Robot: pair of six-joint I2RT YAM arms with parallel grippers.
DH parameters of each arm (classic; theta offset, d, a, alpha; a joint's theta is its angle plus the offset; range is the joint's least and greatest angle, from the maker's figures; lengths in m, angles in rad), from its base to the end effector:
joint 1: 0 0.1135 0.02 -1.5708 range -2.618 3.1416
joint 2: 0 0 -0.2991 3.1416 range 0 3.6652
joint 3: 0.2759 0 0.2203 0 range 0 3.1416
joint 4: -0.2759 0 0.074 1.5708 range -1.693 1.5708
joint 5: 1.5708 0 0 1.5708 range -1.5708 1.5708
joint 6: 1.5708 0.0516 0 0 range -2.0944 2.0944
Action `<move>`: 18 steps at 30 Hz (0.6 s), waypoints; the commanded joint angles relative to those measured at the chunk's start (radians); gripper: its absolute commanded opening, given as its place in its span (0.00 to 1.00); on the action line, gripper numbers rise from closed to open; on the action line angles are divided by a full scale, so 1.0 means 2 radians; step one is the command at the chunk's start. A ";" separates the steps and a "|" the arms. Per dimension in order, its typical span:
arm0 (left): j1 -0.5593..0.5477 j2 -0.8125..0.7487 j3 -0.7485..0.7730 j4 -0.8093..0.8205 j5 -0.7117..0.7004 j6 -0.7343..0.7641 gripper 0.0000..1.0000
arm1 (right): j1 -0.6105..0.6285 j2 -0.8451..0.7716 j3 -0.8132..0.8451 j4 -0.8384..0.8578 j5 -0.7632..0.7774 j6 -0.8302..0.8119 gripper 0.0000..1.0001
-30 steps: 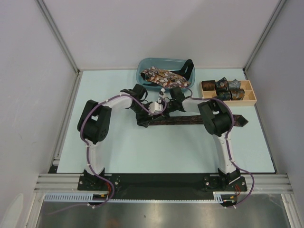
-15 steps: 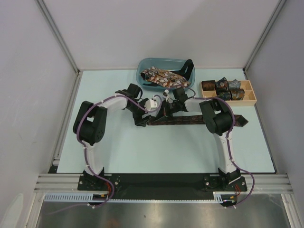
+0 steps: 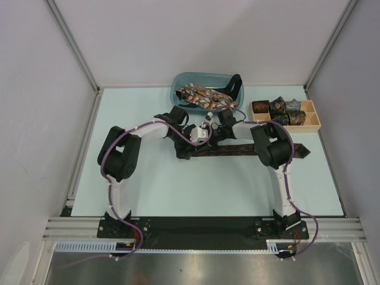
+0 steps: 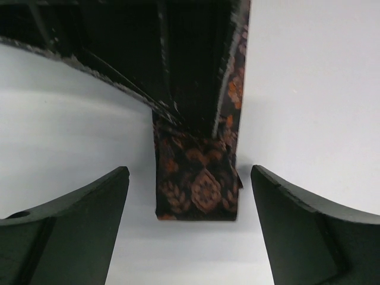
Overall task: Roll the ties
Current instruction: Roll the tie at the center of the board.
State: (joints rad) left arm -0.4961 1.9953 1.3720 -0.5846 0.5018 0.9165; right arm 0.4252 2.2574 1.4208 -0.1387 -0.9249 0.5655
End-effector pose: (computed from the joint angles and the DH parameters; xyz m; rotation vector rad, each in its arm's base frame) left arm 0.3335 -0.2087 0.1996 1.8027 1.9224 -0.5591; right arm 0.3976 0.2253 0.1407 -0.2178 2.6624 1.5433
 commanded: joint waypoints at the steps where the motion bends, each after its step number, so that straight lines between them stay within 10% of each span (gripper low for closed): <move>1: -0.005 0.025 0.038 -0.012 -0.009 0.007 0.85 | 0.001 -0.002 -0.002 -0.017 0.023 -0.021 0.00; 9: -0.007 0.026 0.041 -0.031 -0.013 0.015 0.40 | 0.005 -0.008 0.004 -0.013 0.008 -0.024 0.00; 18: -0.002 -0.005 -0.008 -0.050 -0.033 0.054 0.29 | -0.011 -0.060 0.041 -0.066 -0.006 -0.069 0.24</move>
State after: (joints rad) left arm -0.5076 2.0270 1.4067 -0.6231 0.4801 0.9764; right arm 0.4225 2.2311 1.4376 -0.1959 -0.9398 0.5072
